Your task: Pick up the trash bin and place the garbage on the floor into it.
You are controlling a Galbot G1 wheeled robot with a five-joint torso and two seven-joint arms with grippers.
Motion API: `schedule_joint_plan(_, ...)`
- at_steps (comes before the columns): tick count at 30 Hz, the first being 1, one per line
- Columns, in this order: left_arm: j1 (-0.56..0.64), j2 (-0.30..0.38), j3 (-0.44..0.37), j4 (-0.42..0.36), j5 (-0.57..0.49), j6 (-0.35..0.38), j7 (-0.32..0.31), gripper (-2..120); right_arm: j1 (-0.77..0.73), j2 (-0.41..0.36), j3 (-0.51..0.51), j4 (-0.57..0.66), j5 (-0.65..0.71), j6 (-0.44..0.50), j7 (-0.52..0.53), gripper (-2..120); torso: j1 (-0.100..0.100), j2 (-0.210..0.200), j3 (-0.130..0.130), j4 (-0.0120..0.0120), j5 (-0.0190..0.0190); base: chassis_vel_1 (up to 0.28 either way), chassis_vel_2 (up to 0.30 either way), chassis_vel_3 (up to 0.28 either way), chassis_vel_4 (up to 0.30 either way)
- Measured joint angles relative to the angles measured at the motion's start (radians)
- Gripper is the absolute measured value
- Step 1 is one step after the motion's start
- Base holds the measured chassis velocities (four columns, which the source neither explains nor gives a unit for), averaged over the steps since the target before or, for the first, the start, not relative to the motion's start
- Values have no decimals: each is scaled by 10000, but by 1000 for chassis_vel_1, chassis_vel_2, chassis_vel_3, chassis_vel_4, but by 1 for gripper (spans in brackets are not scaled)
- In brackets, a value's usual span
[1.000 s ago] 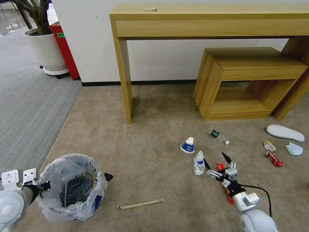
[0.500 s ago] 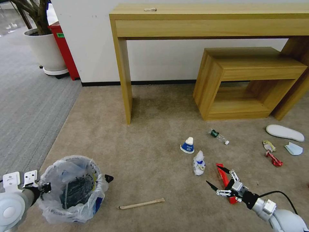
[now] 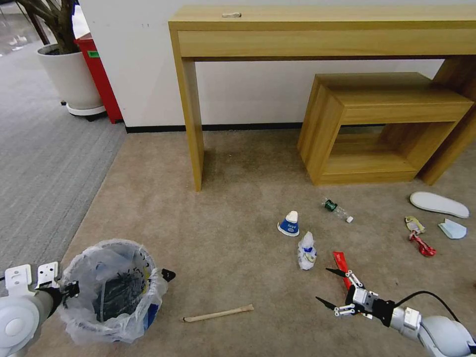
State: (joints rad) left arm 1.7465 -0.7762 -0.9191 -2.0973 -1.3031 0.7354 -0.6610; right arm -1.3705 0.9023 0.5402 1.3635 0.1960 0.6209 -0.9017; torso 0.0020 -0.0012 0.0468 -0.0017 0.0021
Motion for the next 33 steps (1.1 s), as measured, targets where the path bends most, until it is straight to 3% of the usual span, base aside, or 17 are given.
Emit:
schedule_joint_plan(18,118,-152,-19,-58,65,0,-90,0,1478,-362,-1855,-602,-257,-214,-499,92,0,-1,1,0,0,0,0,0,0)
schedule_joint_plan(33,83,-308,-1,-6,134,0,-112,0,2777,-658,-3931,-786,386,-505,-21,92,0,0,1,-1,-1,0,0,0,0)
